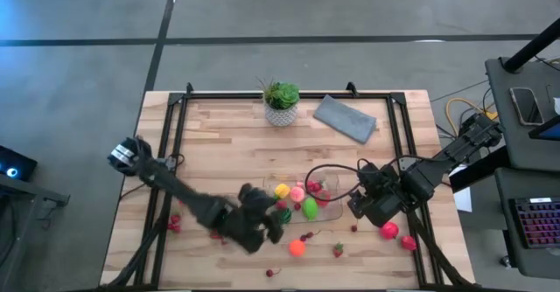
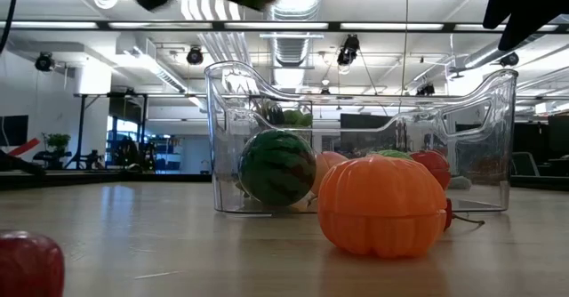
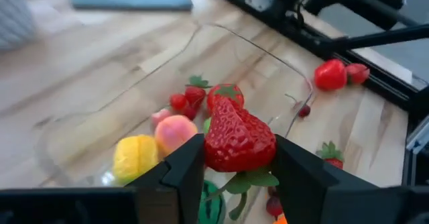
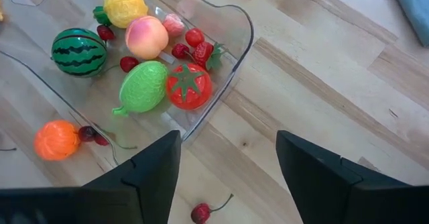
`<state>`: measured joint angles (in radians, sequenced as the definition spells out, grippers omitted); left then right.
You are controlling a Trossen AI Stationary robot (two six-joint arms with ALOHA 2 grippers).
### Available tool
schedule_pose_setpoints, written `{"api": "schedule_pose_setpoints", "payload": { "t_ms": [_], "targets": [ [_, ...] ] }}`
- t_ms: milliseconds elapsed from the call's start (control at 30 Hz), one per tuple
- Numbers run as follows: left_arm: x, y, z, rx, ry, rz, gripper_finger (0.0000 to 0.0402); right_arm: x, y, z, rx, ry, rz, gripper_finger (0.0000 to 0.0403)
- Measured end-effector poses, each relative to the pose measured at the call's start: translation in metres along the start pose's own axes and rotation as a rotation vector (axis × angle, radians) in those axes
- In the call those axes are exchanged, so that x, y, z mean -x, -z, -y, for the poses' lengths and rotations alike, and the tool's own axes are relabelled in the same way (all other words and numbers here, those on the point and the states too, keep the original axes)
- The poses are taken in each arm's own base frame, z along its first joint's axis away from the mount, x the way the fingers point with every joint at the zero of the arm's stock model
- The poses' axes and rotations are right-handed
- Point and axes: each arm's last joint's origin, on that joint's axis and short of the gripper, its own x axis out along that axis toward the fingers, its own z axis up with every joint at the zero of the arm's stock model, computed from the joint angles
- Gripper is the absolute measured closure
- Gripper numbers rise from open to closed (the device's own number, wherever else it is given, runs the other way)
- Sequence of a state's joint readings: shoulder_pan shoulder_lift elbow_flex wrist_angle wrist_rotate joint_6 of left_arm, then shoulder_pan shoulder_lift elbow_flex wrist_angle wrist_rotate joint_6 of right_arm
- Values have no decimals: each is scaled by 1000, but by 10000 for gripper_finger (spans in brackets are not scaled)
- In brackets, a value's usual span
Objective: Pick and placing Produce into tupperware
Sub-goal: Put the strawberry into the transparent bin, then put the apple into the transparent bin
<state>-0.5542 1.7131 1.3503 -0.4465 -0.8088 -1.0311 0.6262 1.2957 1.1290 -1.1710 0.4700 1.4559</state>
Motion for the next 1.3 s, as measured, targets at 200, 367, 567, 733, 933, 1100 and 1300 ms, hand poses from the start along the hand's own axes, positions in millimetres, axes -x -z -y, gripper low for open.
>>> {"api": "schedule_pose_setpoints", "payload": {
  "t_ms": [200,367,567,733,933,1100,1300],
  "targets": [
    [-25,-18,-15,40,-20,-47,228,1,2,0,-39,-1,-21,159],
    [-25,-19,-16,42,-24,-43,155,4,9,4,-62,32,-39,149],
    [-23,-14,-14,30,24,-110,84,11,25,11,2,82,-188,149],
    [-16,-6,-8,15,85,-182,73,17,56,12,241,14,-362,151],
    [-11,2,-4,2,103,-200,73,24,98,23,257,2,-402,155],
    [-10,4,-4,-2,106,-204,72,19,116,35,103,79,-392,146],
    [-10,4,-4,-1,105,-204,72,10,121,33,74,128,-406,92]
  ]
}}
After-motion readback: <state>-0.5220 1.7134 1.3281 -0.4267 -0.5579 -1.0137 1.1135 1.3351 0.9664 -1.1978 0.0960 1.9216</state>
